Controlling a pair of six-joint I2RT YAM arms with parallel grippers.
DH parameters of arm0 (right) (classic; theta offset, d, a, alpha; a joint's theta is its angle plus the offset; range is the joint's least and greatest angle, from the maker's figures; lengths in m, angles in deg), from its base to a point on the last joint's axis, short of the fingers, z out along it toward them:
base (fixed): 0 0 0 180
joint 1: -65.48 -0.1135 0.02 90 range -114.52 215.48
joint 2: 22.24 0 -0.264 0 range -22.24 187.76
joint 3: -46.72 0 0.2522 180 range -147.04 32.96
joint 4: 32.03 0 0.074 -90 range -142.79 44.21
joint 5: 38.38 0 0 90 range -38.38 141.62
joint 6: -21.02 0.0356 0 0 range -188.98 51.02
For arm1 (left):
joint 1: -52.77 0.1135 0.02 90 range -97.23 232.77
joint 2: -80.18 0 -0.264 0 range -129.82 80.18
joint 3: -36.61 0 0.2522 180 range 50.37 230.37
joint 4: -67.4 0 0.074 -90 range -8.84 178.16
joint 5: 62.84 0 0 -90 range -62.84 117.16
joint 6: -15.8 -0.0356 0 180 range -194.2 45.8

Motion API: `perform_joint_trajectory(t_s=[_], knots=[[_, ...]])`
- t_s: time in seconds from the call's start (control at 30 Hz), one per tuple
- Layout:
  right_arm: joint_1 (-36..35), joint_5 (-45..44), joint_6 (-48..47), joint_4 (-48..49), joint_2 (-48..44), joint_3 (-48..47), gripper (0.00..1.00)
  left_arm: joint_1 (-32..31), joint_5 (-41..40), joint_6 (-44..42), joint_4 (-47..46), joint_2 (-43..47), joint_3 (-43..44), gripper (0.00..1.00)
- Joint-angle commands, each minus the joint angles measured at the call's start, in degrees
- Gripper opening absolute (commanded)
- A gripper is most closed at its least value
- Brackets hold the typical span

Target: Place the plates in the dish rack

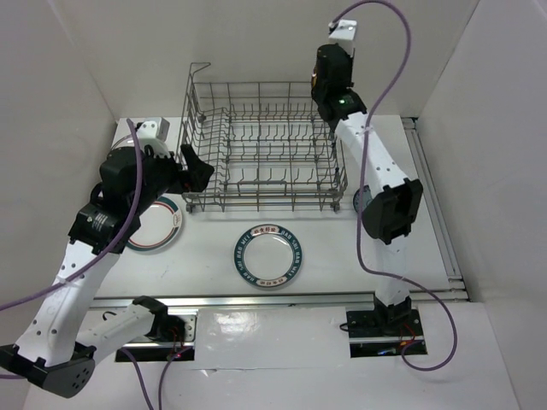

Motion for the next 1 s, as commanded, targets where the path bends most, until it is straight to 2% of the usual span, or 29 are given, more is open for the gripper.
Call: perform_joint_trajectory(t_s=[0.0, 0.27, 0.97], knots=[[-0.5, -4.1, -6.4, 1.2, 5.5, -5.8, 0.0, 0.2, -0.2, -1.6, -1.7, -0.2, -0.3, 1.0], [0.0, -3.6, -9.1, 3.4, 12.3, -8.9, 0.0, 0.2, 0.3, -1.0, -1.2, -0.9, 0.3, 1.0], [1.8, -1.7, -8.7, 4.0, 16.2, -6.8, 0.0, 0.2, 0.9, -1.0, -1.2, -0.3, 0.3, 1.0]])
